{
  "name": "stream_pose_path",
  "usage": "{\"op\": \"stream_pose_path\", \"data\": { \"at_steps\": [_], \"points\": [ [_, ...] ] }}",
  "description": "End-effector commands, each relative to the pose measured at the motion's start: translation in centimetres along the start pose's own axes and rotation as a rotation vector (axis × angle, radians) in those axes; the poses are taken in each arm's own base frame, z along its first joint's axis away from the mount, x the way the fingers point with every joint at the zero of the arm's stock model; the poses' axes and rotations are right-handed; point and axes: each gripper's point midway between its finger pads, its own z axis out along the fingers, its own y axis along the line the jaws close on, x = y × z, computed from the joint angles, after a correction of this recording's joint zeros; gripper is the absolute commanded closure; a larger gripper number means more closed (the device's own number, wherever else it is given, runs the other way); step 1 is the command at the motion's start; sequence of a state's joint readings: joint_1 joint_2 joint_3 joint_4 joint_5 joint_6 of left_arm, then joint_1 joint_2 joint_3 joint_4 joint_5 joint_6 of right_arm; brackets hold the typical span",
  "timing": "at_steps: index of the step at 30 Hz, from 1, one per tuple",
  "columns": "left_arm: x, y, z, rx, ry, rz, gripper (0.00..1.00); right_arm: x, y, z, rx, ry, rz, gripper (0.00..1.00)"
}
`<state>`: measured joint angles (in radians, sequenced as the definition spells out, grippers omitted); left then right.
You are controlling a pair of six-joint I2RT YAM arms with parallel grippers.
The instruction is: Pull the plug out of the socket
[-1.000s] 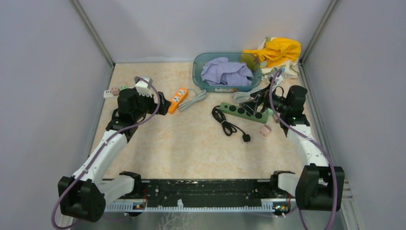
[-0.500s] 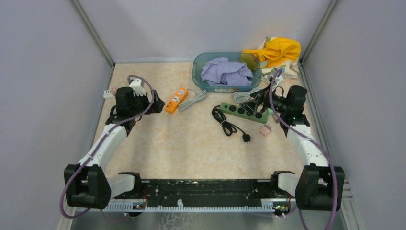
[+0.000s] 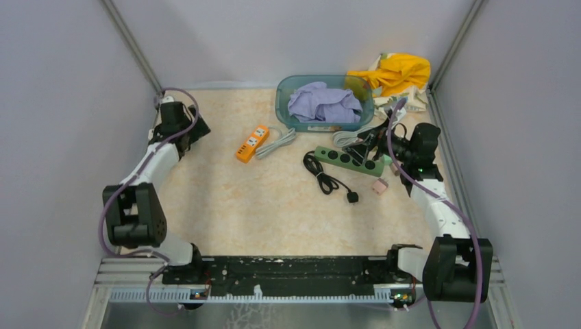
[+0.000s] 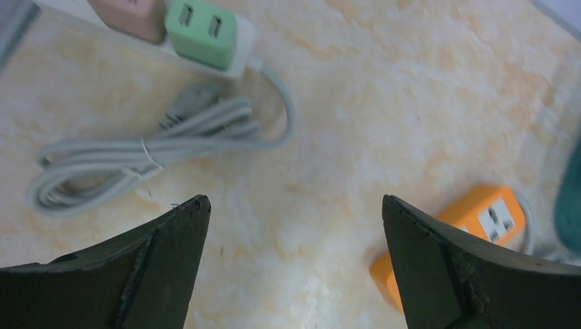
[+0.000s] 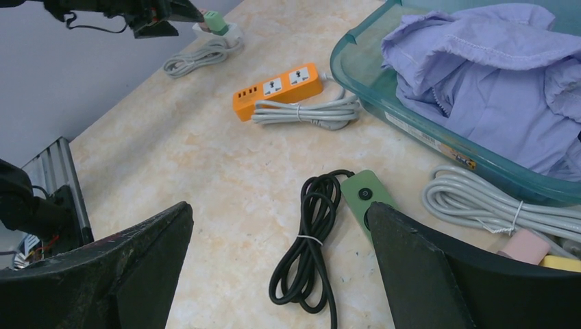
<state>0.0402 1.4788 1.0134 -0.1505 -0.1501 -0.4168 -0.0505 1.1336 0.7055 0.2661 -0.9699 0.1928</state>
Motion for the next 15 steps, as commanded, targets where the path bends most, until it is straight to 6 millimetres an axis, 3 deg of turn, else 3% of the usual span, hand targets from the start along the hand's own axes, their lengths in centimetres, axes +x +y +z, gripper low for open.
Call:
{"op": "stream_pose_path", "data": {
  "at_steps": [1,4,7,15],
  "points": [
    [-2.9,3.4,3.1,-0.254,-0.046,0.06,0.0,-1.9,1.0,-0.4,-0.021,-0.057,-0.059,0.01],
    [-2.3,3.0,5.3,-0.203,0.002,0.259,0.0,-2.2,1.1,-0.5,-0.015,-0.064,-0.064,0.01],
    [-1.9,2.4,6.1,-0.117,-0.018,0.394,0.01,-2.3,1.2,-0.6,-0.01,-0.068,-0.068,0.01],
    [-0.4,4.0,8.4,-0.113,0.021,0.562,0.05,-2.4,1.4,-0.6,-0.018,-0.071,-0.068,0.01]
  ]
}}
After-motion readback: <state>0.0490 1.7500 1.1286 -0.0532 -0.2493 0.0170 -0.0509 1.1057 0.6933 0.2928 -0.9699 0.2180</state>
